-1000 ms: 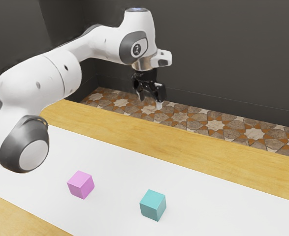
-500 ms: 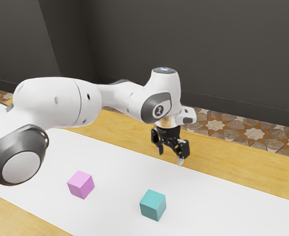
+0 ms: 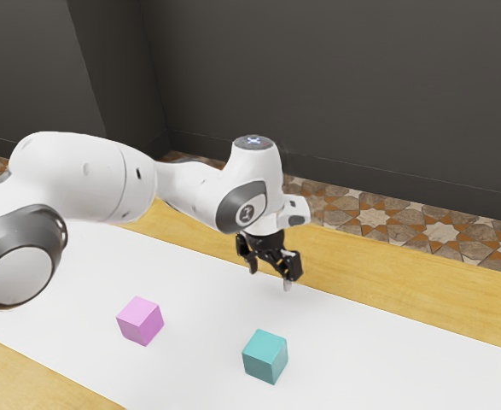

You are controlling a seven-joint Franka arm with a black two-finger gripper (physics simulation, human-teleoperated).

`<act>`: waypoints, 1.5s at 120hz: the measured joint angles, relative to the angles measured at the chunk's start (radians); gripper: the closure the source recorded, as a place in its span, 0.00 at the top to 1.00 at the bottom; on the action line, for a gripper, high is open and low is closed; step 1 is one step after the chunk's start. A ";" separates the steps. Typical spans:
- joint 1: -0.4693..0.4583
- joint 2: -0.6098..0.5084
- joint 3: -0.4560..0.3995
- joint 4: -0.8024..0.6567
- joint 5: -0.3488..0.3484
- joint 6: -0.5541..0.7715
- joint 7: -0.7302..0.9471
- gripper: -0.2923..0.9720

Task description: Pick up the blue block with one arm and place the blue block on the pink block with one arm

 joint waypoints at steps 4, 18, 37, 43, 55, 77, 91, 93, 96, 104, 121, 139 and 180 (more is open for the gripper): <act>0.005 -0.019 -0.004 -0.025 0.007 0.015 -0.002 0.75; 0.004 -0.067 -0.008 -0.101 0.023 0.071 -0.007 0.75; 0.002 -0.061 -0.007 -0.107 0.034 0.107 -0.009 0.75; 0.003 -0.038 -0.008 -0.082 0.035 0.115 -0.010 0.75; -0.003 0.016 -0.014 0.001 0.036 0.123 -0.011 0.75; -0.078 0.001 -0.038 -0.009 0.027 0.128 -0.040 0.75; -0.117 -0.053 -0.042 -0.102 0.011 0.129 -0.069 0.75; -0.119 -0.059 -0.042 -0.114 0.009 0.130 -0.073 0.75; -0.121 -0.069 -0.042 -0.134 0.006 0.130 -0.078 0.75; -0.126 -0.090 -0.042 -0.171 0.002 0.131 -0.091 0.75; -0.137 -0.134 -0.040 -0.240 -0.003 0.137 -0.116 0.75; -0.143 -0.148 -0.036 -0.254 -0.004 0.149 -0.136 0.75; -0.151 -0.193 -0.022 -0.325 -0.005 0.149 -0.184 0.75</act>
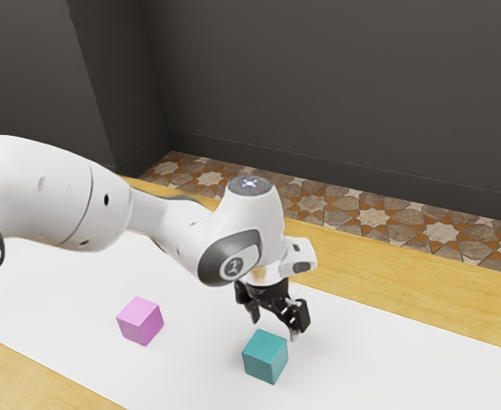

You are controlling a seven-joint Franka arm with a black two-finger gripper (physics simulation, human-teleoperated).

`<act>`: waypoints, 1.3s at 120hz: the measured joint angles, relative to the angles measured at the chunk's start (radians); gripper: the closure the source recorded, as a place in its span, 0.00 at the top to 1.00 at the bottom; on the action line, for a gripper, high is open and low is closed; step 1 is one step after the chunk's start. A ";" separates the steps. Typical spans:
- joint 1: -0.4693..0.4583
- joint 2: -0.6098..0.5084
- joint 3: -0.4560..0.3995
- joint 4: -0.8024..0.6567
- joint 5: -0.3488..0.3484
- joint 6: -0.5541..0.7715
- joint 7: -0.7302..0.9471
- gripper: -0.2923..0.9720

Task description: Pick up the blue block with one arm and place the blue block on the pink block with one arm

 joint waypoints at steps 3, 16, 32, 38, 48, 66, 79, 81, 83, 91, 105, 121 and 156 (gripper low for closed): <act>0.000 -0.002 0.000 -0.004 0.000 -0.001 -0.005 0.75; -0.004 -0.005 0.000 -0.015 0.000 -0.005 -0.029 0.75; -0.018 -0.012 0.000 -0.034 0.000 -0.006 -0.063 0.75; -0.021 -0.019 0.000 -0.052 0.000 -0.004 -0.076 0.75; -0.025 -0.026 0.000 -0.072 0.000 -0.002 -0.095 0.75; -0.031 -0.021 0.000 -0.082 0.001 0.003 -0.123 0.75; -0.036 -0.018 0.000 -0.096 0.003 0.006 -0.138 0.75; -0.037 -0.018 0.000 -0.097 0.004 0.006 -0.141 0.75; -0.037 -0.017 0.000 -0.097 0.004 0.006 -0.143 0.75; -0.038 -0.016 0.000 -0.098 0.007 0.010 -0.151 0.75; -0.046 -0.012 0.000 -0.098 0.010 0.015 -0.162 0.75; -0.050 -0.008 0.000 -0.098 0.012 0.018 -0.173 0.74; -0.049 -0.010 0.000 -0.097 0.038 0.018 -0.189 0.58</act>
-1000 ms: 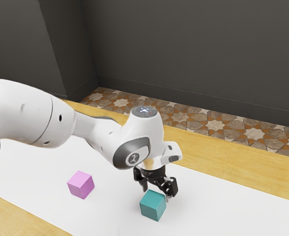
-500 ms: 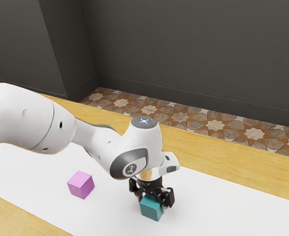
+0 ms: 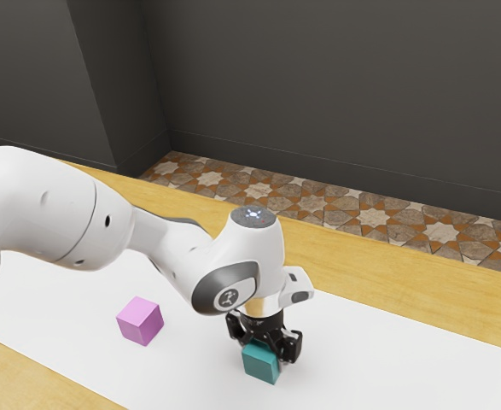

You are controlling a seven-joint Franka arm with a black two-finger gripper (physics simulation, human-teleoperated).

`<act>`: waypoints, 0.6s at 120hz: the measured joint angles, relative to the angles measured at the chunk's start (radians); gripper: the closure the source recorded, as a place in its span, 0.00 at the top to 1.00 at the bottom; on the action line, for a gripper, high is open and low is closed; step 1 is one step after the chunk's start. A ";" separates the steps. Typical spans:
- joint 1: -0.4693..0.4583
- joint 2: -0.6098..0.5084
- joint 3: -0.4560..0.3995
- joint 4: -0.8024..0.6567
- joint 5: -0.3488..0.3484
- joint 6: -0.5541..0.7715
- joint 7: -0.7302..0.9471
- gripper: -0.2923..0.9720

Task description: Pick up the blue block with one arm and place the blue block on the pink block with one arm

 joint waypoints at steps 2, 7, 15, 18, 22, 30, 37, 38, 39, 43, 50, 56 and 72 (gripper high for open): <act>0.000 0.000 0.000 0.000 0.001 0.000 -0.001 0.58; 0.000 0.000 0.000 0.000 0.004 0.000 -0.004 0.58; 0.000 0.000 0.000 0.000 0.008 -0.001 -0.010 0.58; 0.000 0.000 0.000 0.000 0.009 -0.001 -0.012 0.58; 0.000 -0.001 0.000 0.001 0.010 -0.002 -0.014 0.58; -0.001 -0.009 0.002 0.003 0.011 -0.004 -0.018 0.57; -0.001 -0.025 0.005 0.006 0.022 -0.009 -0.020 0.54; -0.001 -0.028 0.005 0.006 0.023 -0.010 -0.021 0.53; -0.001 -0.031 0.006 0.007 0.024 -0.011 -0.021 0.53; -0.001 -0.042 0.008 0.008 0.028 -0.016 -0.023 0.52; -0.002 -0.065 0.013 0.008 0.036 -0.028 -0.026 0.51; -0.001 -0.091 0.020 0.007 0.054 -0.044 -0.031 0.50; 0.002 -0.163 0.075 0.004 0.103 -0.105 -0.040 0.49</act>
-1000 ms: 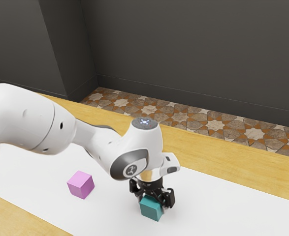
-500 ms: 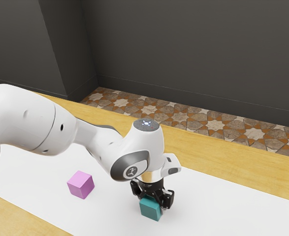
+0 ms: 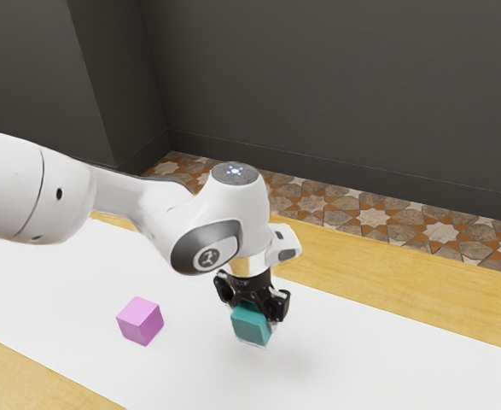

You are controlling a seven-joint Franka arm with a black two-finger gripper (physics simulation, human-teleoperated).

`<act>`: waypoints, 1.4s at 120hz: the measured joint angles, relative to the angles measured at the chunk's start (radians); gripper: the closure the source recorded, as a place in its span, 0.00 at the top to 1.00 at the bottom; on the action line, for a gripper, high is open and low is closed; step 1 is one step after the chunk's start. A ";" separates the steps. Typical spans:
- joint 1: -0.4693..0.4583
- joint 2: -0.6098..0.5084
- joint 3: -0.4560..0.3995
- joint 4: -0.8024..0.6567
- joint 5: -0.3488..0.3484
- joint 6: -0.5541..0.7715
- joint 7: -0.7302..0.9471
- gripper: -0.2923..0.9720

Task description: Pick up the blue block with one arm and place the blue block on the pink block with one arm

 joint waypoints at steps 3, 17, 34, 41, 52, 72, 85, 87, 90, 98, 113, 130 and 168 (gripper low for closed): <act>0.005 -0.018 0.012 -0.005 0.007 -0.011 0.001 0.49; 0.039 -0.140 0.043 -0.075 0.028 -0.049 0.010 0.49; 0.087 -0.290 0.049 -0.187 0.059 -0.074 0.024 0.49; 0.082 -0.339 0.058 -0.221 0.069 -0.081 0.033 0.49; 0.082 -0.394 0.095 -0.261 0.078 -0.088 0.057 0.49; 0.107 -0.488 0.106 -0.327 0.094 -0.112 0.110 0.49; 0.111 -0.519 0.106 -0.366 0.104 -0.122 0.143 0.49; 0.113 -0.528 0.106 -0.376 0.108 -0.124 0.147 0.49; 0.116 -0.540 0.107 -0.391 0.113 -0.125 0.154 0.49; 0.120 -0.572 0.119 -0.422 0.129 -0.129 0.173 0.49; 0.121 -0.589 0.175 -0.435 0.168 -0.136 0.214 0.49; 0.121 -0.593 0.239 -0.435 0.214 -0.143 0.266 0.49; 0.162 -0.448 0.268 -0.337 0.246 -0.136 0.383 0.49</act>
